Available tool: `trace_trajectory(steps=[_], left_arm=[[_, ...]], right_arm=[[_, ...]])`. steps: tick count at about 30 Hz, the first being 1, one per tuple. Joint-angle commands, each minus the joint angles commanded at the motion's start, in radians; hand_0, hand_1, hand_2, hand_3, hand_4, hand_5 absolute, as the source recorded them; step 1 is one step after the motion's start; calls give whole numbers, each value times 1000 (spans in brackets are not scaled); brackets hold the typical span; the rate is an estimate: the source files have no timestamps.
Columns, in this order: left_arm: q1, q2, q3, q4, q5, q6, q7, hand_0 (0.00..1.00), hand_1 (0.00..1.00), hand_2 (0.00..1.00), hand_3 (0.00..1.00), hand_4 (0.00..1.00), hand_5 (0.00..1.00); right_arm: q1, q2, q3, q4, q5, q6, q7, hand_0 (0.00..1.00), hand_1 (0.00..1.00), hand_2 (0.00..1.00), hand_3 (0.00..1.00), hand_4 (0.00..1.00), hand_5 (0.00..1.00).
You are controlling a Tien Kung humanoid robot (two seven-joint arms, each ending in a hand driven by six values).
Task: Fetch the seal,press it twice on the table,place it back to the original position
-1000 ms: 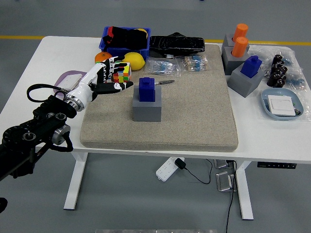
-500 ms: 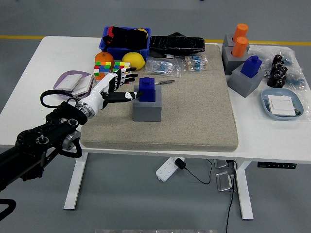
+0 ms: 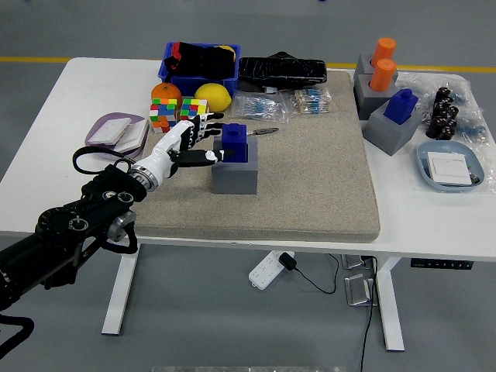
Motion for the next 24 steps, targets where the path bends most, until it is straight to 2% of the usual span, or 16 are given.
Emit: trace_trajectory(steps=[13, 14, 19, 20, 24], left_arm=[[-10, -19, -9, 5, 2, 1, 2, 939, 855, 812, 846, 902, 124], [-10, -19, -8, 7, 2, 1, 3, 937, 831, 767, 824, 863, 25], [-10, -19, -11, 9, 0, 1, 2, 937, 831, 767, 824, 863, 25], [-10, -19, -13, 8, 1, 2, 2, 937, 810, 747, 816, 816, 2], [-8, -21, -21, 1, 5, 5, 0, 937, 810, 747, 816, 816, 2]], right_arm=[[2, 0, 0, 0, 1, -1, 1, 778, 669, 673, 672, 813, 569], [2, 0, 0, 0, 1, -1, 1, 778, 669, 673, 672, 813, 569], [1, 0, -1, 1, 1, -1, 1, 778, 669, 673, 672, 813, 569], [1, 0, 0, 1, 1, -1, 2, 778, 669, 673, 672, 813, 569], [1, -1, 0, 1, 1, -1, 2, 778, 669, 673, 672, 813, 569]])
